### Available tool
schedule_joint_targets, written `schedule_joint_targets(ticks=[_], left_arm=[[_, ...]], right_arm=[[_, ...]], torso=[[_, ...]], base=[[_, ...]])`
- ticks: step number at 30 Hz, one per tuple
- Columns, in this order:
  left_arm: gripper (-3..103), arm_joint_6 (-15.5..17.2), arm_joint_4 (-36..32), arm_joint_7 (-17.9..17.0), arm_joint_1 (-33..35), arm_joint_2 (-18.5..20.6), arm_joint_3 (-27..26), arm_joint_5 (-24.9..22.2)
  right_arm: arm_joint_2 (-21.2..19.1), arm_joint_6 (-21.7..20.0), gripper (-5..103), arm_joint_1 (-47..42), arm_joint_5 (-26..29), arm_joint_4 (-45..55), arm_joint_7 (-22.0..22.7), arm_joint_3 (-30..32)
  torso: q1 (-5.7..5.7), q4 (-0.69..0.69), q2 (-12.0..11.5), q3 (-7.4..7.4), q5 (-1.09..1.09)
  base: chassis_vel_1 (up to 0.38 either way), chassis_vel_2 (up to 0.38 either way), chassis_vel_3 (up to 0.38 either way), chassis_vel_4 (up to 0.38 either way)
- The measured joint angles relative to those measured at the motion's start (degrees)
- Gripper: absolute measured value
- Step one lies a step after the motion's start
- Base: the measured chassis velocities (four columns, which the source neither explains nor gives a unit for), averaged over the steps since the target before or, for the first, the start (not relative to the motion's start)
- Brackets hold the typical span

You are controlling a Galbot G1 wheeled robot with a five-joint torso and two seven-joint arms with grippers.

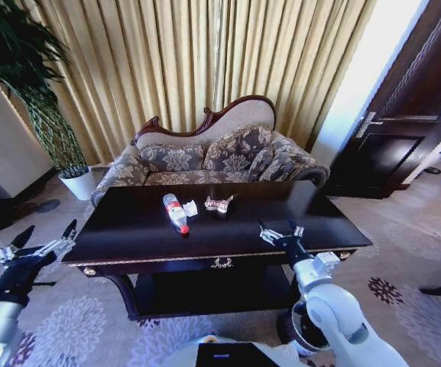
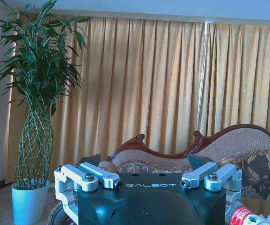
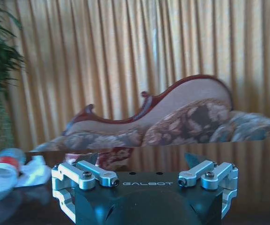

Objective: Move to the front of the table and place the trash on the table into the trash bin.

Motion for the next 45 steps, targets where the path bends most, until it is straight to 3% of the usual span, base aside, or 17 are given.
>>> schedule_joint_targets(ticks=[9, 11, 16, 22, 30, 45], left_arm=[[100, -0.62, 0.0, 0.06, 0.99, -0.95, -0.12, 0.24], [100, -1.36, 0.0, 0.57, 1.56, -1.43, -0.03, 1.31], [100, -1.51, 0.0, 1.11, 1.2, -2.26, 0.24, 2.19], [100, -1.39, 0.0, 1.09, 0.97, -2.52, 0.08, 2.35], [100, -0.54, 0.0, 1.02, 1.15, -2.57, -0.23, 3.18], [100, -0.03, 0.0, 1.01, 0.6, -2.26, -0.21, 3.16]], right_arm=[[-6.39, -1.19, 100, 8.28, 7.38, -4.48, 0.27, -3.35], [-8.27, -1.73, 100, 11.58, 10.86, -6.0, 1.5, -6.08], [-9.6, -3.72, 100, 18.06, 13.44, -9.3, 4.02, -11.75], [-9.01, -4.75, 100, 25.72, 14.98, -12.79, 5.45, -17.68], [-4.67, -6.63, 100, 39.13, 14.69, -22.8, 9.5, -29.04], [0.88, -7.35, 100, 45.32, 12.22, -33.58, 10.58, -34.56]], torso=[[0.11, 0.0, -0.05, 0.05, -0.01], [0.11, 0.01, -0.05, 0.05, -0.01], [0.07, -0.02, -0.04, 0.03, 0.0], [0.08, 0.0, -0.05, 0.04, 0.0], [0.08, 0.01, -0.04, 0.04, -0.01], [0.08, 0.0, -0.04, 0.04, -0.01]], base=[[0.008, -0.034, -0.019, 0.02], [0.0, 0.0, 0.0, 0.0], [0.0, 0.0, 0.0, 0.0], [0.0, 0.0, 0.0, 0.0], [0.0, 0.0, 0.0, 0.0], [0.0, 0.0, 0.0, 0.0]])
